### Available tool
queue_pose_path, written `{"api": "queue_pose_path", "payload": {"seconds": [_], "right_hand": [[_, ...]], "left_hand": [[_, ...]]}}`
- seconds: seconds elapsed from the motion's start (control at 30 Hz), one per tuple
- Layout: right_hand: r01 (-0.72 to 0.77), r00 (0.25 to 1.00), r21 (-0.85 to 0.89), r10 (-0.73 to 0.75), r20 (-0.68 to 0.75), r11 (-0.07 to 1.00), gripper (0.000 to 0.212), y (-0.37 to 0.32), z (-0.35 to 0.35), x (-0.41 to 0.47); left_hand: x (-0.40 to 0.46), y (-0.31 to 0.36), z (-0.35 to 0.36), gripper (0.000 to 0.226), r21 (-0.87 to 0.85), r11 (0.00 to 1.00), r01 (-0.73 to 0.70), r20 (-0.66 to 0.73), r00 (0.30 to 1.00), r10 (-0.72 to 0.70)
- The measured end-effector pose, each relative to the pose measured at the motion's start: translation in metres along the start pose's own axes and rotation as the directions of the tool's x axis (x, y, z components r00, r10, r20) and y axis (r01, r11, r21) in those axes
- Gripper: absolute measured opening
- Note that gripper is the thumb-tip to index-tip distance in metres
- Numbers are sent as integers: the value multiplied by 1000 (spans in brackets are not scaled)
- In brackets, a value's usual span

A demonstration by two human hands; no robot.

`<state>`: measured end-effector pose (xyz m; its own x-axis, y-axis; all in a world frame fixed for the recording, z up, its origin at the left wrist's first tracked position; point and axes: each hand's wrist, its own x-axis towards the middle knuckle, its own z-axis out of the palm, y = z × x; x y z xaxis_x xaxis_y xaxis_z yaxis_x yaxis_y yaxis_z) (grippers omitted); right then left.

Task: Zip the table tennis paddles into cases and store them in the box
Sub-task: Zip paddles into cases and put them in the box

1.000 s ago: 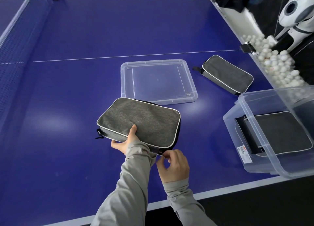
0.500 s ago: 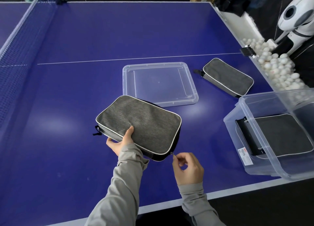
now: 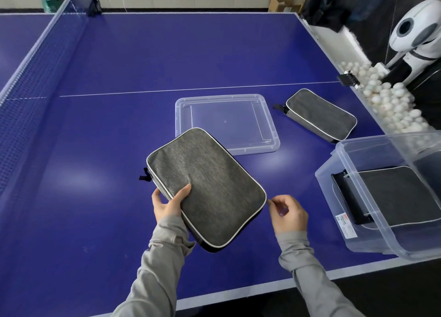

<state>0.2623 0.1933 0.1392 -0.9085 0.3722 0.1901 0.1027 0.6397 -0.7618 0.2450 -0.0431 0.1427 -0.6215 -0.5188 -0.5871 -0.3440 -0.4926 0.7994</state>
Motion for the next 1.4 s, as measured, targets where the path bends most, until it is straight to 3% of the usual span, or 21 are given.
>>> {"api": "queue_pose_path", "payload": {"seconds": [0.27,0.47,0.63,0.9,1.03,1.27,1.4], "right_hand": [[86,989,41,-90,114,995,11,-2,-1,15],[40,974,128,-67,215,991,11,-10,0,23],[-45,943,230,-35,331,972,32,-23,1,37],[-104,935,216,21,355,971,36,-29,7,51],[-139,936,196,64,347,971,26,-31,10,54],[-194,935,234,108,337,953,17,-26,8,59],[-201,942,237,121,313,951,14,-26,2,69]], "left_hand": [[7,8,-13,76,32,999,-5,201,980,-2],[7,15,-17,64,39,997,-67,311,949,52],[5,17,-20,67,58,990,-125,409,908,90],[5,23,-19,77,166,958,-233,575,812,98],[9,29,-18,91,247,923,-294,618,781,84],[9,39,-17,75,320,867,-382,680,730,71],[7,45,-20,77,401,770,-497,729,682,60]]}}
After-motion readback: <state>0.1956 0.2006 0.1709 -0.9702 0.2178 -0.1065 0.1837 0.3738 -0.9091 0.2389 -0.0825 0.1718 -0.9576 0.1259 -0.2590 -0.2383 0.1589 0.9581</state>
